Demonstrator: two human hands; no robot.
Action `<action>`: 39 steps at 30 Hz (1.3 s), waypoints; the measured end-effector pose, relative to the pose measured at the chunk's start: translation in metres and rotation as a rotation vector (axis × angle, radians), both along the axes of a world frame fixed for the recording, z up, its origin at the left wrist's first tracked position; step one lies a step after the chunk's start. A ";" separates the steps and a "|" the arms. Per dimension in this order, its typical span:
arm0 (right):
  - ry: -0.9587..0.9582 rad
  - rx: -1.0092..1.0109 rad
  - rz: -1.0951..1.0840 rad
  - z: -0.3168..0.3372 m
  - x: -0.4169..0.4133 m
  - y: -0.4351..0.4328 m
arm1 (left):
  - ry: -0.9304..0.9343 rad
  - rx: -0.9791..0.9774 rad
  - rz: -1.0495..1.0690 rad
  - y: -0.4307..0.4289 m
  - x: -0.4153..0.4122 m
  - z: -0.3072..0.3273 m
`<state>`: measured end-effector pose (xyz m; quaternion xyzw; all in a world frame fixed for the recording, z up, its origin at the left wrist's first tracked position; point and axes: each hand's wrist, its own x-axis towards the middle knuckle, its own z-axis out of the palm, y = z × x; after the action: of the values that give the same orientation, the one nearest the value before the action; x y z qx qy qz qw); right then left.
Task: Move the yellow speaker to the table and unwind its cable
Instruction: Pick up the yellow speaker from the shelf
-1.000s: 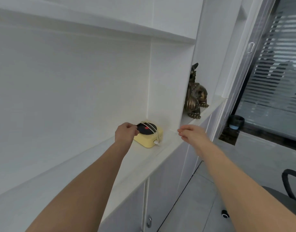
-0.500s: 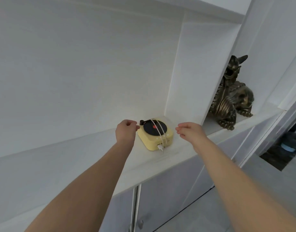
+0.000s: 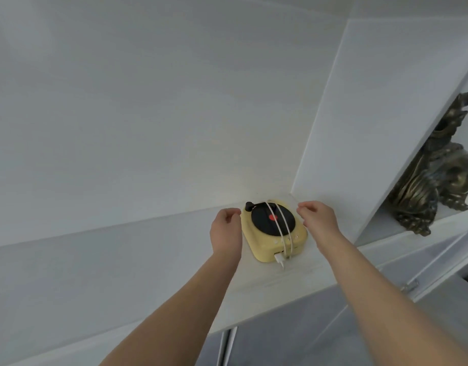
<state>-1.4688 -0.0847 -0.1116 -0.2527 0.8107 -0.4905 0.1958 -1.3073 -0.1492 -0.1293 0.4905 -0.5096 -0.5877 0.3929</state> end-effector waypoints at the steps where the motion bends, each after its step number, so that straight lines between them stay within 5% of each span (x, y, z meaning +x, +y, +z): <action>1: 0.003 0.023 0.002 -0.002 -0.001 -0.003 | 0.001 0.009 -0.011 0.000 -0.003 -0.001; 16: -0.167 0.345 0.186 -0.030 -0.006 0.002 | -0.037 0.096 -0.126 0.016 -0.035 -0.037; 27: -0.274 0.340 0.290 -0.034 -0.018 0.000 | -0.278 -0.030 -0.212 0.016 -0.029 -0.050; 34: -0.371 0.308 0.278 -0.038 -0.024 -0.004 | -0.228 -0.001 -0.234 0.024 -0.033 -0.042; 39: -0.391 0.293 0.258 -0.040 -0.025 -0.009 | 0.100 0.341 -0.317 0.038 -0.035 -0.023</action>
<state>-1.4937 -0.0933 -0.1520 -0.2236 0.7808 -0.3786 0.4439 -1.3424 -0.1112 -0.1524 0.4338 -0.4534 -0.7433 0.2319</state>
